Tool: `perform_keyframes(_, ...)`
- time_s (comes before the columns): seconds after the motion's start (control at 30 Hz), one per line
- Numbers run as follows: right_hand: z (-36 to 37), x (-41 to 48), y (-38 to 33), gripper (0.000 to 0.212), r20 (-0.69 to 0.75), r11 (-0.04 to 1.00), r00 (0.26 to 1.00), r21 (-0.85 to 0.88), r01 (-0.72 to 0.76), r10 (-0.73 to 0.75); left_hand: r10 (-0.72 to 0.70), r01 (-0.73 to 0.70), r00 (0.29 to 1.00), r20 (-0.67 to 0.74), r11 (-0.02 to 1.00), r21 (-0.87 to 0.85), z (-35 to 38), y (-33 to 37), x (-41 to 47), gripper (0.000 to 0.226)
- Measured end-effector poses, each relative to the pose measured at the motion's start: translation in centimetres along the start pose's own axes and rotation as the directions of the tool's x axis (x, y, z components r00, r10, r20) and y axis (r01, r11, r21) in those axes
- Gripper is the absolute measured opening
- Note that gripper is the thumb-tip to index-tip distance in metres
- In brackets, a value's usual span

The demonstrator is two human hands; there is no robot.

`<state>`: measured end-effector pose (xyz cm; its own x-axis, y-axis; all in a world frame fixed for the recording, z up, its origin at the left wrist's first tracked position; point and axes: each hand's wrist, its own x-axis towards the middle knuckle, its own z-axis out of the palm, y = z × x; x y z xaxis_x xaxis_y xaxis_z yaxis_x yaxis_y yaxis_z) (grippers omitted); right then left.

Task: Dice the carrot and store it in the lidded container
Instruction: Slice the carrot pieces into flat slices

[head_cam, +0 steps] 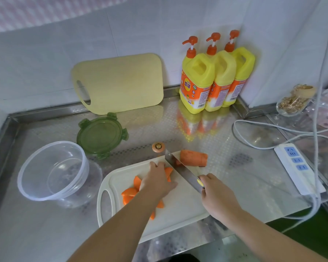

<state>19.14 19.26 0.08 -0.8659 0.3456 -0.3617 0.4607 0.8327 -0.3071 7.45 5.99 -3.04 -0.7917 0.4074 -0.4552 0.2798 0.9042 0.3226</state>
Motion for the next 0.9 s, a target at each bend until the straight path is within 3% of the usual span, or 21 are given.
perform_keyframes(0.13, -0.1, -0.3, -0.8, 0.015, 0.063, 0.998, 0.996, -0.025, 0.059, -0.058, 0.065, -0.064, 0.997, -0.045, 0.998, 0.025, 0.3, -1.0, -0.3, 0.062)
perform_keyframes(0.33, 0.3, -0.6, -2.2, 0.004, 0.1, 0.993, 0.988, 0.051, 0.111, -0.116, 0.071, -0.08, 0.993, -0.09, 0.992, -0.096, 0.6, -0.9, -0.1, 0.044)
perform_keyframes(0.57, 0.9, -0.8, -3.0, 0.006, 0.072, 0.989, 0.992, 0.116, 0.091, -0.1, 0.045, -0.065, 0.994, -0.104, 0.977, -0.202, 1.2, -1.1, -0.2, 0.04)
perform_keyframes(0.73, 1.3, -0.1, -3.2, 0.027, 0.043, 0.979, 0.989, 0.155, 0.131, -0.139, 0.01, -0.04, 0.994, -0.106, 0.957, -0.286, 1.2, -0.5, -1.0, 0.016)
perform_keyframes(0.9, 1.3, 0.1, -2.9, 0.03, -0.005, 0.985, 0.992, 0.119, 0.128, -0.128, -0.071, 0.039, 0.994, -0.082, 0.94, -0.338, 1.4, -0.8, -1.1, 0.027)
